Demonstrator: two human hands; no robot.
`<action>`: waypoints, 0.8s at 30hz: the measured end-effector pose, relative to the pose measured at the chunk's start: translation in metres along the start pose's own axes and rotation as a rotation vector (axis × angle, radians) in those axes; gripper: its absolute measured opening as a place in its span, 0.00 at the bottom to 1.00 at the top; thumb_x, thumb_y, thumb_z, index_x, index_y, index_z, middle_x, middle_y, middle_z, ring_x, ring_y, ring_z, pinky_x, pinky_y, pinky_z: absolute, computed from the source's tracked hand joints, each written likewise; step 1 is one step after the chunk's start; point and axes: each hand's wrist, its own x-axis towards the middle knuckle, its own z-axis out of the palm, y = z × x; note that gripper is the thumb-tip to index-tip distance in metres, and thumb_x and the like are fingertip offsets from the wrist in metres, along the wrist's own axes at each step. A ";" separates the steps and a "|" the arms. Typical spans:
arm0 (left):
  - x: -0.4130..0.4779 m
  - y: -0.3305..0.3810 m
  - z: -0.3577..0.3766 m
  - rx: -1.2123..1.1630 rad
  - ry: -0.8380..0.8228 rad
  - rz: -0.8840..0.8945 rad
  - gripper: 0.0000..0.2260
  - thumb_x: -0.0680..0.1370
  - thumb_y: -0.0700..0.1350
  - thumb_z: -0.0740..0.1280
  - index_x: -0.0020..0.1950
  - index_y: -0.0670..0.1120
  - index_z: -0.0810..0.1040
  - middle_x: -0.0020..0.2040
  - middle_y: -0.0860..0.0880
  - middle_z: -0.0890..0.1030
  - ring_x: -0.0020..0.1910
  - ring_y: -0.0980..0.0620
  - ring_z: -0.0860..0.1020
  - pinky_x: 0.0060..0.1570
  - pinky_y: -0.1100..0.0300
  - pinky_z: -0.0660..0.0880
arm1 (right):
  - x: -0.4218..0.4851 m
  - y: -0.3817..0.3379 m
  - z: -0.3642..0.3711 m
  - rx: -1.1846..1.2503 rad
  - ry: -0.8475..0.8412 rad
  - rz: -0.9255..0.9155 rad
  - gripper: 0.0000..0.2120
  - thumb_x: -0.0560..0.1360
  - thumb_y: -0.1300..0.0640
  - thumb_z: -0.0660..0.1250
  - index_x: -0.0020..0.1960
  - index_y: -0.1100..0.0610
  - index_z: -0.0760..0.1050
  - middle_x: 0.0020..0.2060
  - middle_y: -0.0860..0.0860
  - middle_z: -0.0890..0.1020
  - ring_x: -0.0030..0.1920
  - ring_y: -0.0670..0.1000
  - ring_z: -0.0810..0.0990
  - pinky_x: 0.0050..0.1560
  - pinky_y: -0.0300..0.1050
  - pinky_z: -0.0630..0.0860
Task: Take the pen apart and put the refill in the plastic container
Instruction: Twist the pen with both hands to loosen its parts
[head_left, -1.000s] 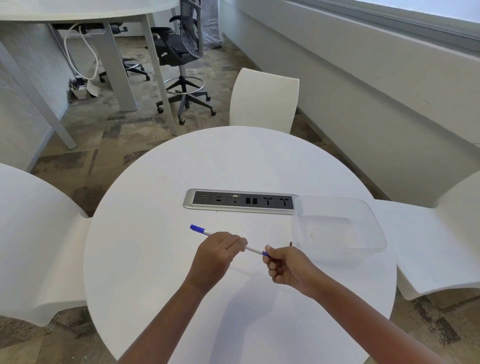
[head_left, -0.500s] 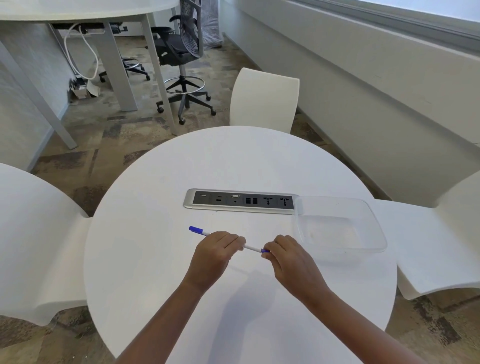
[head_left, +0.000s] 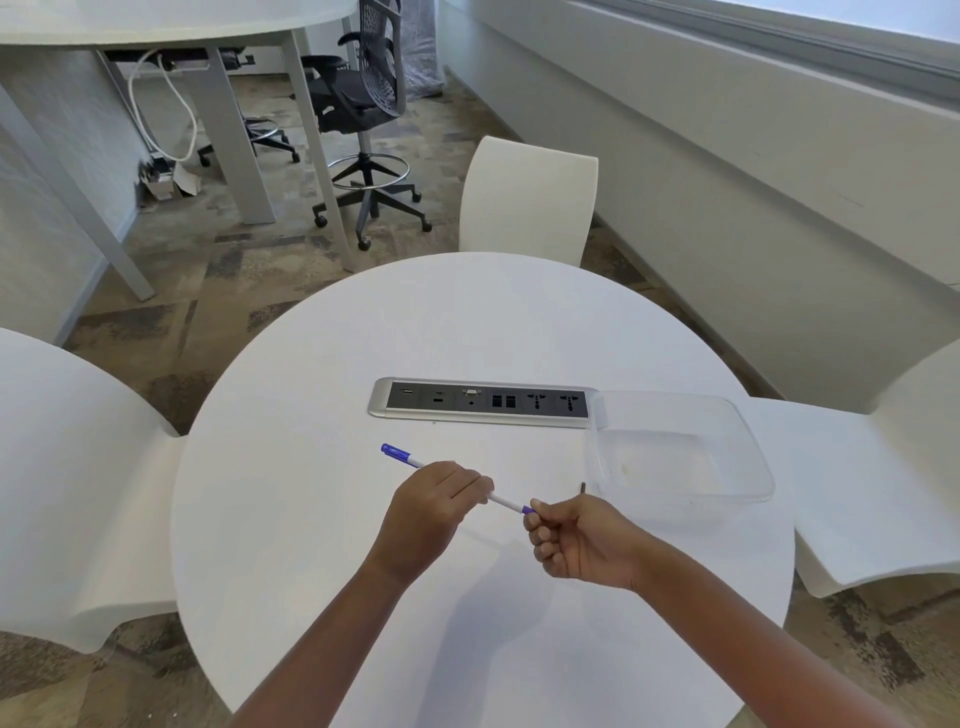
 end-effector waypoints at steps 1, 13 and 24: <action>0.000 0.000 0.000 -0.004 -0.005 -0.004 0.09 0.64 0.30 0.73 0.36 0.43 0.82 0.32 0.51 0.81 0.29 0.49 0.78 0.29 0.63 0.74 | 0.002 0.002 -0.001 -0.010 0.010 -0.015 0.17 0.78 0.56 0.56 0.32 0.58 0.73 0.22 0.48 0.73 0.23 0.45 0.71 0.23 0.33 0.68; -0.003 0.000 0.001 -0.025 -0.002 -0.027 0.10 0.62 0.31 0.77 0.37 0.43 0.83 0.32 0.50 0.82 0.30 0.49 0.79 0.29 0.63 0.76 | 0.005 0.029 -0.002 -1.631 0.655 -1.099 0.08 0.65 0.60 0.75 0.36 0.58 0.76 0.28 0.52 0.77 0.27 0.52 0.74 0.25 0.40 0.72; -0.007 0.003 0.003 -0.033 -0.004 -0.048 0.11 0.60 0.31 0.78 0.38 0.43 0.83 0.32 0.50 0.83 0.29 0.50 0.80 0.28 0.64 0.75 | 0.009 0.020 0.001 -0.981 0.408 -0.651 0.17 0.76 0.57 0.60 0.29 0.52 0.69 0.27 0.47 0.70 0.31 0.47 0.67 0.34 0.39 0.63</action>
